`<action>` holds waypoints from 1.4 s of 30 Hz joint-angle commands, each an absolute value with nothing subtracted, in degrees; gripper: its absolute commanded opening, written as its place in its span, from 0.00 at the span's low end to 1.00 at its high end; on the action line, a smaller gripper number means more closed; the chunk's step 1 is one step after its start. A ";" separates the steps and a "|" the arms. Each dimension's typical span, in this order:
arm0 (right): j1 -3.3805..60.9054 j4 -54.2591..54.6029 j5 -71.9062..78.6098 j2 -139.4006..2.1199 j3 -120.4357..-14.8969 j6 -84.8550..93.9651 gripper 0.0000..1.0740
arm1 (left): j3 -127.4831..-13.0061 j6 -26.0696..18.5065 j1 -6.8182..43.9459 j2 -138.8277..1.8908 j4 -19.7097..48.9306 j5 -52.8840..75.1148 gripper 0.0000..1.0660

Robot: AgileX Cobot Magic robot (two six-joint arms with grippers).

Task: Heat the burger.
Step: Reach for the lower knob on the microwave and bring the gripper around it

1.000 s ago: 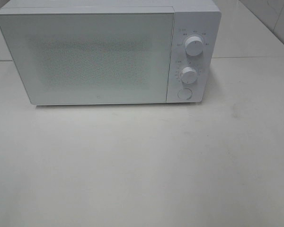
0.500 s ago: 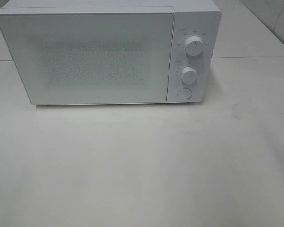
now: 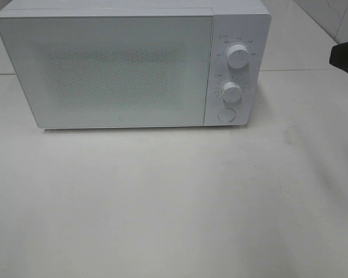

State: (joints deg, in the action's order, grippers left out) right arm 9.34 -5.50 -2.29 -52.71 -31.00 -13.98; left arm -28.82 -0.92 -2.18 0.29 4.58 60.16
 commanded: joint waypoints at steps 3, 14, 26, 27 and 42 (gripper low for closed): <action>8.94 -5.90 5.04 -57.01 -31.40 -13.87 0.70 | -28.65 -0.97 -2.35 1.72 4.41 59.47 0.90; 9.05 -2.35 27.56 -66.12 -23.38 -10.08 0.70 | -28.65 -0.97 -2.35 1.72 4.41 59.47 0.90; 10.31 9.68 42.28 -73.51 -16.67 -2.41 0.70 | -28.65 -0.97 -2.35 1.72 4.41 59.47 0.90; 12.72 12.32 44.40 -74.83 -16.16 0.00 0.70 | -28.65 -0.97 -2.35 1.72 4.41 59.47 0.90; 35.35 37.87 63.60 -89.44 -16.27 11.92 0.70 | -28.65 -0.97 -2.35 1.72 4.41 59.47 0.90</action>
